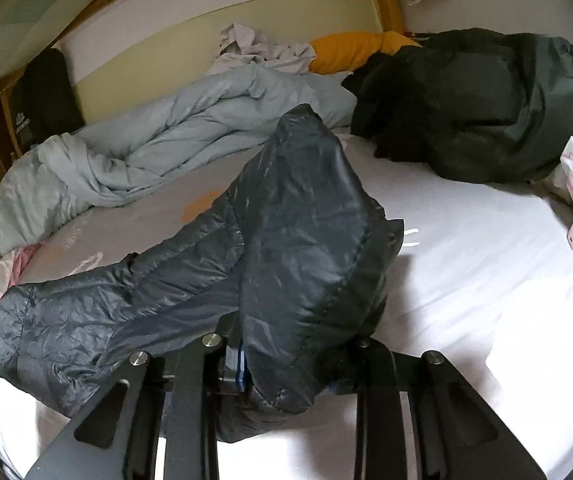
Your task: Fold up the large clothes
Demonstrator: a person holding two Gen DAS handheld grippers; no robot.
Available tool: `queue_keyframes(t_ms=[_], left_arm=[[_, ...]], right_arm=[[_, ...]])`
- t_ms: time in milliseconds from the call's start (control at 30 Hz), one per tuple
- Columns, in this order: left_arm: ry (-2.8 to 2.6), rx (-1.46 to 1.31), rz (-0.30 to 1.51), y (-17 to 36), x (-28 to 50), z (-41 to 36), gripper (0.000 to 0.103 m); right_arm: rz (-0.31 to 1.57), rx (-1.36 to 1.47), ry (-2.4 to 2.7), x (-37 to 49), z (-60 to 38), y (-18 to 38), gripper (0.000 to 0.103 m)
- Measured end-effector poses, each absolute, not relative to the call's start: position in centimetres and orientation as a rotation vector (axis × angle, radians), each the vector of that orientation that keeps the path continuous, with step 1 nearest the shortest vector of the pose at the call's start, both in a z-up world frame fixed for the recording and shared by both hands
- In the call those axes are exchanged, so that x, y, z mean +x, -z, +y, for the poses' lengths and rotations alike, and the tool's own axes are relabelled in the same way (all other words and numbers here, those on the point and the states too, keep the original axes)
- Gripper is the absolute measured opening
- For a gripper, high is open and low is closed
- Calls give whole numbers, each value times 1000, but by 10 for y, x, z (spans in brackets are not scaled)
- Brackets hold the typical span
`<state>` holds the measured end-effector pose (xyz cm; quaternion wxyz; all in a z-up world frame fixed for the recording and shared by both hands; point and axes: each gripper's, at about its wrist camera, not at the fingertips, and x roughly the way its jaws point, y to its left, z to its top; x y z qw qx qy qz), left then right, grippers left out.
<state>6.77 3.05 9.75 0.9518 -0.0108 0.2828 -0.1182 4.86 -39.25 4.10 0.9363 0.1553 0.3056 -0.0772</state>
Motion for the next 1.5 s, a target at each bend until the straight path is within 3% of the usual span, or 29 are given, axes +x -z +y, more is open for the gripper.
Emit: queue_keyframes(t_ms=[133, 267, 433, 467, 500, 1133, 1500], left_arm=[[116, -66, 674, -68, 87, 83, 98], [103, -185, 682, -42, 85, 112, 82], [216, -248, 787, -18, 105, 111, 43], [239, -265, 795, -15, 108, 110, 29], [256, -273, 796, -13, 109, 107, 21], [240, -238, 784, -11, 117, 107, 19], [263, -287, 733, -30, 112, 121, 19]], right_arm=[[632, 315, 175, 49, -392, -37, 29], [609, 274, 192, 46, -384, -38, 30], [601, 270, 199, 44, -382, -39, 30], [598, 273, 198, 44, -382, -39, 30], [595, 272, 197, 43, -382, -40, 30], [389, 117, 48, 26, -240, -136, 30], [452, 9, -89, 46, -127, -120, 30]])
